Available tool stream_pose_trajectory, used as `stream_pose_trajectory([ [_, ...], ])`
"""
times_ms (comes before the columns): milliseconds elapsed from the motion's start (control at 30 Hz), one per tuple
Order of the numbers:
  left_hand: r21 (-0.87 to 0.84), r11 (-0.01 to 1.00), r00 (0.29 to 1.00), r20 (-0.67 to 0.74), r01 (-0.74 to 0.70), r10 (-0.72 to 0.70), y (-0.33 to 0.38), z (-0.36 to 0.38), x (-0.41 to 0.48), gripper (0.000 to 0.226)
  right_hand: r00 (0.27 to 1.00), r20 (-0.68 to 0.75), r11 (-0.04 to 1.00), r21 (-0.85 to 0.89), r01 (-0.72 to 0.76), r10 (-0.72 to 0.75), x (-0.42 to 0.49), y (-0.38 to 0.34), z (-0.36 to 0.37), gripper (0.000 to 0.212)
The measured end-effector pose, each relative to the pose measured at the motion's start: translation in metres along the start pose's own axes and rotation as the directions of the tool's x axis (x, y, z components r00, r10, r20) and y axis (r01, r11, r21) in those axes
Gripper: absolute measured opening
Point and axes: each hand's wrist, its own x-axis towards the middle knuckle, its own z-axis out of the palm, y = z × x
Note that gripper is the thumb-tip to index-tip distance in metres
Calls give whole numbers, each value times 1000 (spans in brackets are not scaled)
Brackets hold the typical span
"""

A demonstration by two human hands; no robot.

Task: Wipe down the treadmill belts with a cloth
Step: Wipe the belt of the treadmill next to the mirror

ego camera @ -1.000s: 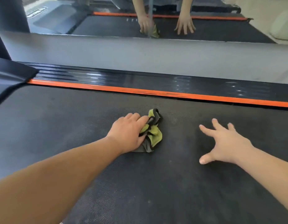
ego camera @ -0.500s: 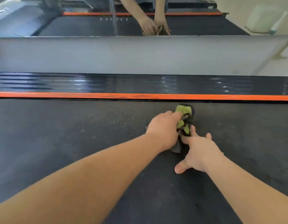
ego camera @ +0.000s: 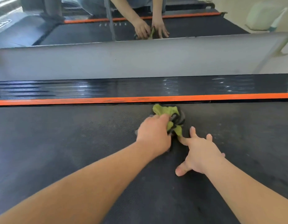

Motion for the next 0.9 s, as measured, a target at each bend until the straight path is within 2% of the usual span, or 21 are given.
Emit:
stream_pose_trajectory([
  [67,-4,984,981,76,-180,179,4,3,-7,51,1000,-1,1000,16,-5,5,-2,0,-1,115],
  [133,137,968,976,68,-212,205,-28,-7,9,57,1000,4,1000,-12,12,-12,-3,1,0,124],
  [167,233,960,988,26,-154,152,-49,-12,19,58,1000,2,999,-25,22,-22,-2,2,1,127],
  [233,323,942,994,-89,89,-63,-98,-24,35,57,1000,-15,999,-31,27,-27,1,3,2,130],
  [333,150,905,911,-185,397,-369,-117,-27,38,48,999,-25,999,-31,20,-21,2,2,1,131],
  [400,82,896,892,-167,437,-420,-88,-17,29,45,1000,-11,999,-28,17,-17,1,1,0,131],
  [467,1,956,949,-121,292,-290,-55,-8,5,45,1000,-11,999,-25,19,-20,1,0,-1,131],
  [533,-59,998,1000,-1,-1,1,-35,-5,-31,50,1000,-21,1000,-26,13,-13,-1,0,0,129],
  [600,-19,974,970,90,-225,226,-50,-13,-37,60,1000,-28,1000,-22,10,-11,0,1,2,128],
  [633,43,966,963,96,-256,251,-65,-18,-26,63,1000,-29,1000,-23,12,-12,0,2,3,129],
  [667,108,973,978,67,-206,199,-81,-22,-11,63,999,-30,1000,-24,17,-17,1,3,4,130],
  [733,172,985,999,-46,34,-26,-115,-32,20,61,999,-37,1000,-16,15,-16,1,3,4,131],
  [800,89,946,941,-167,313,-296,-130,-33,35,57,999,-45,1000,-18,15,-16,3,3,4,131],
  [867,45,911,901,-178,409,-396,-108,-24,30,52,999,-32,1000,-27,8,-9,3,2,3,131],
  [900,29,925,914,-172,379,-369,-90,-18,21,51,1000,-25,1000,-26,4,-4,3,1,2,131],
])
